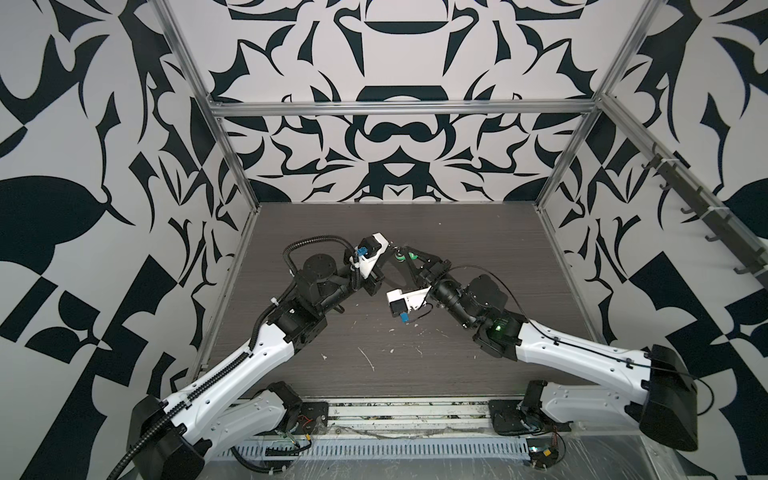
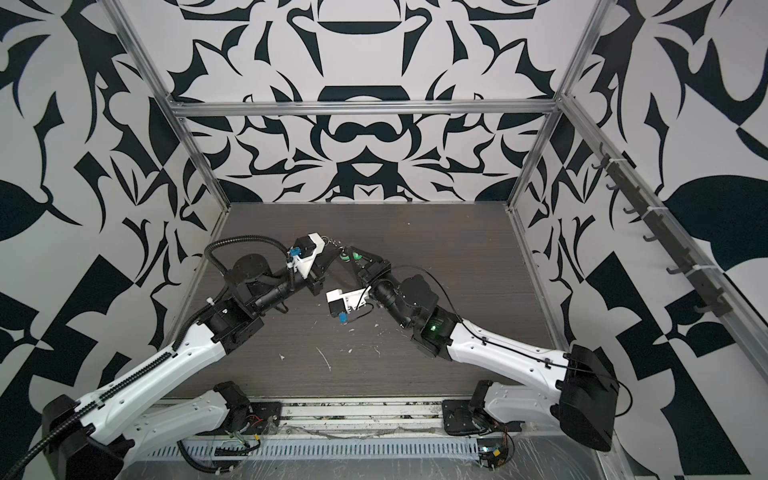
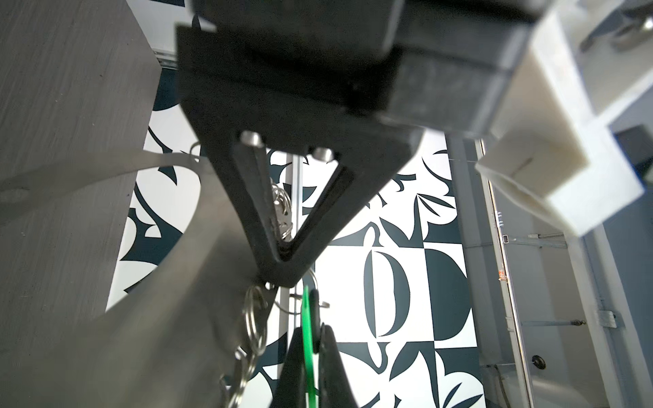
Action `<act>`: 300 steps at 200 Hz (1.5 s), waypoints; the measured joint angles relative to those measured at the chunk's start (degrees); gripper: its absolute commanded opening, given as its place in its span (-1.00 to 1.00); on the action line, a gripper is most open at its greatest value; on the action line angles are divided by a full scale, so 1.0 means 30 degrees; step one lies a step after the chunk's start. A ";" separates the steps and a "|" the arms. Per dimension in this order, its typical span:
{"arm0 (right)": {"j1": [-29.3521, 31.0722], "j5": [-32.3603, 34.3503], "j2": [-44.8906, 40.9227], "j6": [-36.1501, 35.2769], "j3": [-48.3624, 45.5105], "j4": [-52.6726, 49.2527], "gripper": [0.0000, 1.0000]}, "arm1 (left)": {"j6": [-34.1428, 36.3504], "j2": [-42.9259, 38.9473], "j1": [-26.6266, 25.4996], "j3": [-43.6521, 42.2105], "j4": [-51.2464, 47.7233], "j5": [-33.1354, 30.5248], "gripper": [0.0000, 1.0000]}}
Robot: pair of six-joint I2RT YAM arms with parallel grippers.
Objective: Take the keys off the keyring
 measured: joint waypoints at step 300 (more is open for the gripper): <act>-0.0576 0.1304 0.0889 0.3810 0.3942 -0.2259 -1.00 | -0.0459 0.3876 0.0554 0.3322 0.4452 0.0823 -1.00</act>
